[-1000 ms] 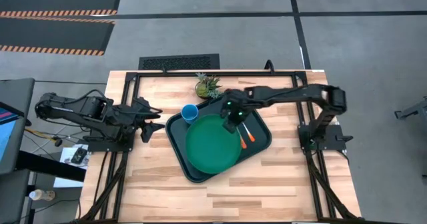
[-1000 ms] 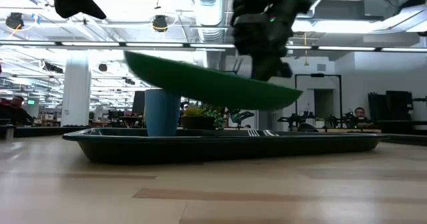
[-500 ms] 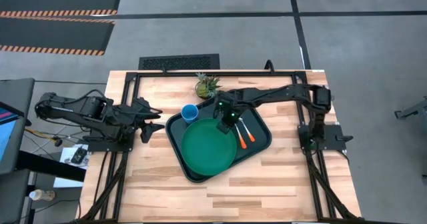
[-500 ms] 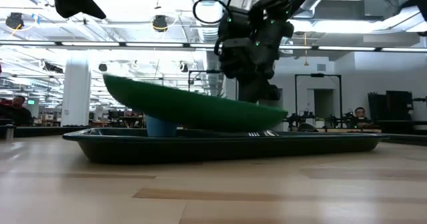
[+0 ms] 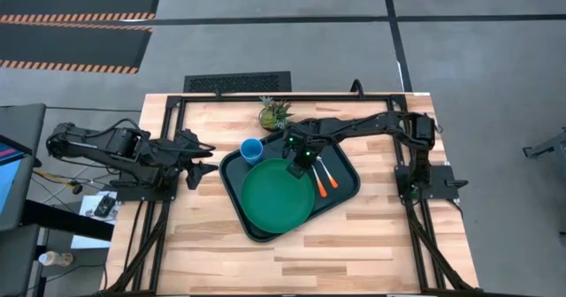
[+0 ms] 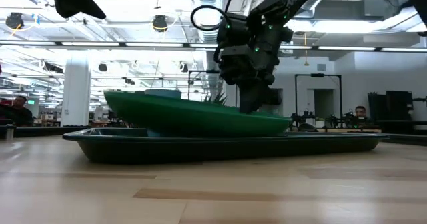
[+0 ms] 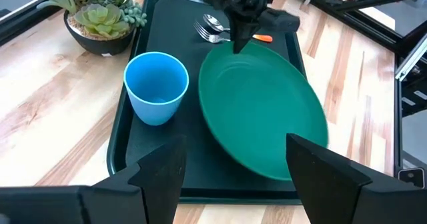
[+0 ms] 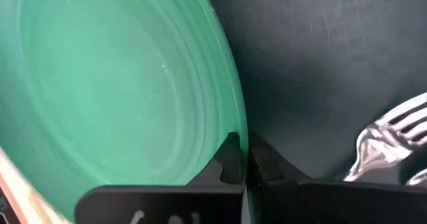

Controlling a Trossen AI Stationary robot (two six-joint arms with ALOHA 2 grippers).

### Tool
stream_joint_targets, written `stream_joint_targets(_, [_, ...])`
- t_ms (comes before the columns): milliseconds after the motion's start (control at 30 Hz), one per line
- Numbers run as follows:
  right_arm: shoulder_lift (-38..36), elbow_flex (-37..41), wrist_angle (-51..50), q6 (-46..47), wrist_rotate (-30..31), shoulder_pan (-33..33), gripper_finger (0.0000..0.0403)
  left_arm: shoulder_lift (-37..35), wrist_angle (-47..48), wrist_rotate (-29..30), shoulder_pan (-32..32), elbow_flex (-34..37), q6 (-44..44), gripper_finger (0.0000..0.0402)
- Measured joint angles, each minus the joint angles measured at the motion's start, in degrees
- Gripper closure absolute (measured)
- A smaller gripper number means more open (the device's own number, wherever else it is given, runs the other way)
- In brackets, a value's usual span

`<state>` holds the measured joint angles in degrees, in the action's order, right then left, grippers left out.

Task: Pick and place plate/cup/fork/spoon on tray
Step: Put the green plate on the black serving tray to the bottom of the blue cup

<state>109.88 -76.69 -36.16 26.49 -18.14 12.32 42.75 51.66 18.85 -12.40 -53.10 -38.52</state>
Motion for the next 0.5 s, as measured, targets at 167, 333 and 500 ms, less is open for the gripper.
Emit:
stream_joint_targets(167, [1.1, 0.0, 1.0, 0.1, -0.9, 0.1, 0.0389, 0.0, 0.0, 0.0, 0.0, 0.0, 0.0, 0.0162])
stream_joint_targets(333, [1.5, 0.0, 1.9, 0.0, -0.8, 0.2, 0.0371, 0.0, 0.0, 0.0, 0.0, 0.0, 0.0, 0.0162])
stream_joint_targets(500, [1.5, 0.0, 2.0, -0.5, -1.1, 0.0, 0.035, 0.0, 0.0, 0.0, 0.0, 0.0, 0.0, 0.0162])
